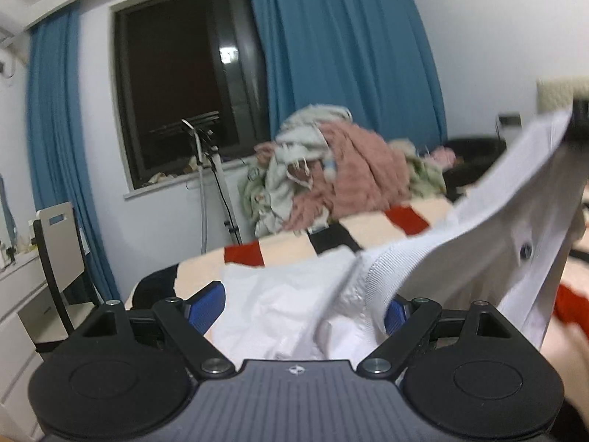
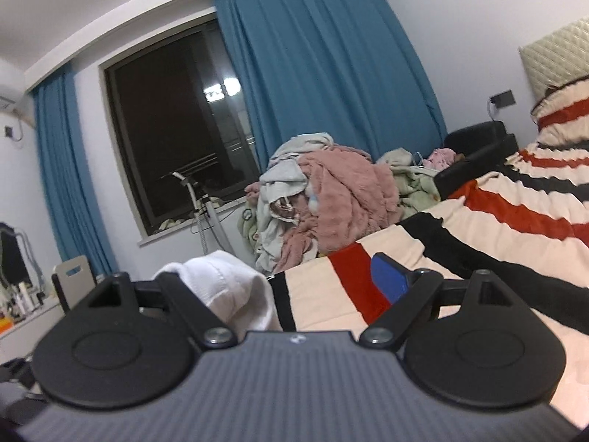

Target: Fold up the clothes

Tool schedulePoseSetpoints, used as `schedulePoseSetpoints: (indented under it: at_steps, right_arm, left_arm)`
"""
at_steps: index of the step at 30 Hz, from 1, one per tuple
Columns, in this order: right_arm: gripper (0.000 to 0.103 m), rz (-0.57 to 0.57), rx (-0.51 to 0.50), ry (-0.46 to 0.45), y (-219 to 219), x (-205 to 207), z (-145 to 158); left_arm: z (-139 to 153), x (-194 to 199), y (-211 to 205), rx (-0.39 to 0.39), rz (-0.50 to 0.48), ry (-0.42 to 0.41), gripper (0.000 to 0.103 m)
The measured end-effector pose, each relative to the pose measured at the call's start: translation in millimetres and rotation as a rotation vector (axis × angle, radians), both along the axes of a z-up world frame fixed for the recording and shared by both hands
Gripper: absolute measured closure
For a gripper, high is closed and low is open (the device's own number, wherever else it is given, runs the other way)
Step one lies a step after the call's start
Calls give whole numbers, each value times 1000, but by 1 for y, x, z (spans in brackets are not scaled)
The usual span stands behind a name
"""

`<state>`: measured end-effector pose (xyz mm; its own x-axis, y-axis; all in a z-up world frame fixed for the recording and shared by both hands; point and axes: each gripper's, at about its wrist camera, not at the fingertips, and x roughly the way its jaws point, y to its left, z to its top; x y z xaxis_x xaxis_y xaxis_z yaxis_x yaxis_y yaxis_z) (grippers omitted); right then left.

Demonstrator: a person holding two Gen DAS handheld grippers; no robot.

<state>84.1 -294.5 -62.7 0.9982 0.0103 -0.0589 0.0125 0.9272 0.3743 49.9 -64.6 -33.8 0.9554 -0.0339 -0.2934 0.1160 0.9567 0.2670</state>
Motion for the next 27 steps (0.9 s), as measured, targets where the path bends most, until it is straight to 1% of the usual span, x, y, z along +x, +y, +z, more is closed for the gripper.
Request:
schedulePoseSetpoints:
  at_steps: [1,2,4,7,9,12,14,16,17,18,20,22,23,26,27]
  right_arm:
    - [16,6,-8,-4,1,-2,1]
    - [16,12,-16,-8,2,-4,1]
    - [16,16,-53,43,5,1,-3]
    - [17,21,-110,125,11,10,-9]
    - [17,24,-148,179,14,16,-13]
    - [17,29,-205,260,20,24,-19]
    - [18,74,-240,330,28,26,-27]
    - [18,117,-272,400,37,27,-35]
    - [18,110,-297,448,40,26,-39]
    - [18,75,-309,472,41,23,-41]
    - [18,41,-282,486,35,16,-40]
    - [15,23,-211,502,27,7,-38]
    - [15,11,-176,506,23,3,-38]
    - [15,-40,-136,417,17,-8,-15]
    - [15,-63,-136,364,15,-12,3]
  left_arm:
    - [-7,7,-4,25,1,17,16]
    - [-10,11,-4,33,22,15,16]
    - [-16,20,-2,45,70,7,16]
    - [-3,20,16,-46,152,-29,16]
    - [11,10,36,-131,179,-77,16]
    - [29,-10,58,-217,203,-135,16]
    - [35,-23,67,-262,211,-132,15]
    - [35,-27,75,-289,237,-107,16]
    - [36,-29,80,-312,257,-98,16]
    - [36,-31,87,-339,271,-86,16]
    - [36,-35,98,-388,292,-62,16]
    - [35,-38,107,-431,306,-41,16]
    - [42,-43,107,-429,307,-56,16]
    - [64,-58,106,-414,304,-108,16]
    - [72,-63,106,-409,304,-126,16]
